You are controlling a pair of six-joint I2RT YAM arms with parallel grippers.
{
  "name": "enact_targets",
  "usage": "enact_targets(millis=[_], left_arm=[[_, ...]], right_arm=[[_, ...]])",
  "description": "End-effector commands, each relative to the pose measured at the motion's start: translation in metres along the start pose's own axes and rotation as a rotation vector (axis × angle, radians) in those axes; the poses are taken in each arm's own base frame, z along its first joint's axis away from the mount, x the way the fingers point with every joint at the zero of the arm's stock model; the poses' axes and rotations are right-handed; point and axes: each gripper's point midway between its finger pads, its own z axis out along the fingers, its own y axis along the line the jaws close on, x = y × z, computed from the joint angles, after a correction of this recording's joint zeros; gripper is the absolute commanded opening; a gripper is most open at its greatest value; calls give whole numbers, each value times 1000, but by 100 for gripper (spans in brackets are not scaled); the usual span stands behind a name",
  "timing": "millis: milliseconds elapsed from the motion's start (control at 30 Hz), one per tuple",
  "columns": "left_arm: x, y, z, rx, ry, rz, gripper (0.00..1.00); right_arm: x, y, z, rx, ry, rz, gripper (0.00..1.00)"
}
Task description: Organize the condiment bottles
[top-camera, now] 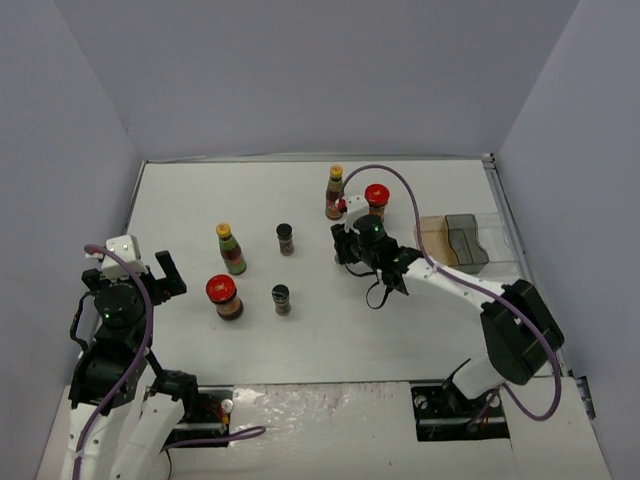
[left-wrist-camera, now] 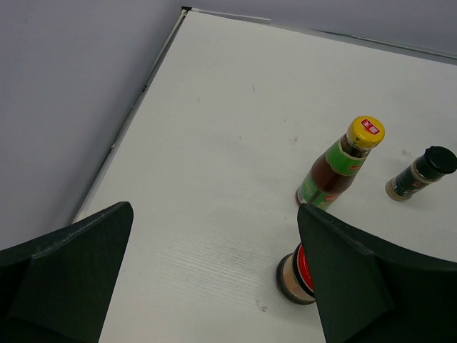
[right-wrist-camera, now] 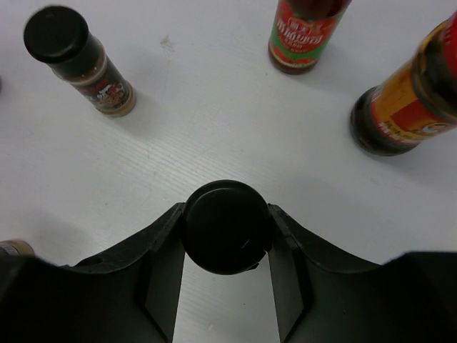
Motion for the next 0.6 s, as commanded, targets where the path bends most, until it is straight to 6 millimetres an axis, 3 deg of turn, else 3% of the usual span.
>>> enact_targets(millis=[0,133,267,467,567], left_arm=[[-14,-2,3,-1,-45,-24,97],[-15,-1,2,-4,-52,-27,97],[-16,-1,1,-4,-60,-29,97],[-18,0,-2,-2,-72,-33,97],[-18,0,-4,1,-79,-31,97]], right_arm=[[-77,-37,-49,152,-218,58,0],[-104,-117,-102,369,-273,184,0],[-103,-217,-150,647,-314,322,0],[-78,-308,-173,883,-309,512,0],[-64,-336,-164,917,-272,566,0]])
